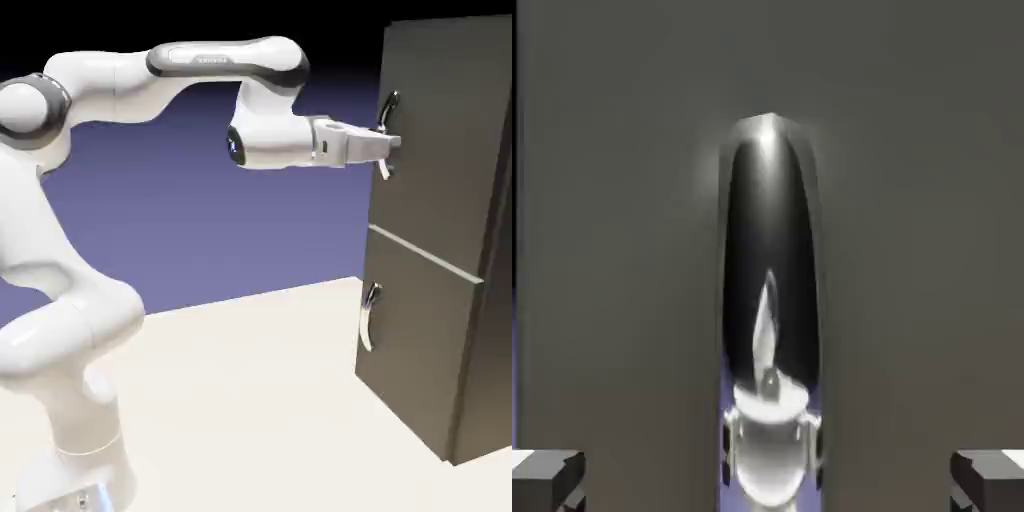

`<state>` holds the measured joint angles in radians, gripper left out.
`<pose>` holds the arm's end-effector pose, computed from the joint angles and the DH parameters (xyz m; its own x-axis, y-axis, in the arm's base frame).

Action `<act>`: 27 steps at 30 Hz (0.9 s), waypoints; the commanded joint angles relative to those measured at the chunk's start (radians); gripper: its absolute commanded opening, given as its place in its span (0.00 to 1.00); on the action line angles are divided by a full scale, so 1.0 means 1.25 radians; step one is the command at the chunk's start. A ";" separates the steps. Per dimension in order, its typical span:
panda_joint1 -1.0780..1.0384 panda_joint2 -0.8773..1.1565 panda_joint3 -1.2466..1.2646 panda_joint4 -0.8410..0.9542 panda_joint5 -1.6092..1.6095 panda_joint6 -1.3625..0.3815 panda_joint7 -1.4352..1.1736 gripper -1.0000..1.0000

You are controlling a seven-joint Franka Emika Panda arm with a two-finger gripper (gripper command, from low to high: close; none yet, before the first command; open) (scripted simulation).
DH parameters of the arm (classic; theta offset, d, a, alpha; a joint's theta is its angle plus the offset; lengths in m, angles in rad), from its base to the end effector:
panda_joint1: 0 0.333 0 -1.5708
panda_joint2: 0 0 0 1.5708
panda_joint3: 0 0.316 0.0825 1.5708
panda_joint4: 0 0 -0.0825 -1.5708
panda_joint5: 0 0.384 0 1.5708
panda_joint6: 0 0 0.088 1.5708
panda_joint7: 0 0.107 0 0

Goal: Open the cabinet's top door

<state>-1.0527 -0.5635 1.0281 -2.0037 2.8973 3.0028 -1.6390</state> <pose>0.4894 0.0629 0.5894 -0.0452 -0.7055 0.7072 -0.0452 -0.7058 -0.7070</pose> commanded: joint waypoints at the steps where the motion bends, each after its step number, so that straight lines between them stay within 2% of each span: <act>1: 0.029 0.008 -0.023 -0.010 -0.007 -0.006 -0.007 0.00; 8: 0.232 0.025 -0.194 -0.102 -0.144 -0.064 0.053 0.00; 15: 0.428 -0.016 -0.386 -0.226 -0.366 -0.166 0.202 0.00; 27: 0.571 -0.148 -0.690 -0.423 -0.782 -0.498 0.428 0.00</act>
<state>-0.3392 -0.7495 0.1650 -2.5319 1.9145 2.3788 -1.1030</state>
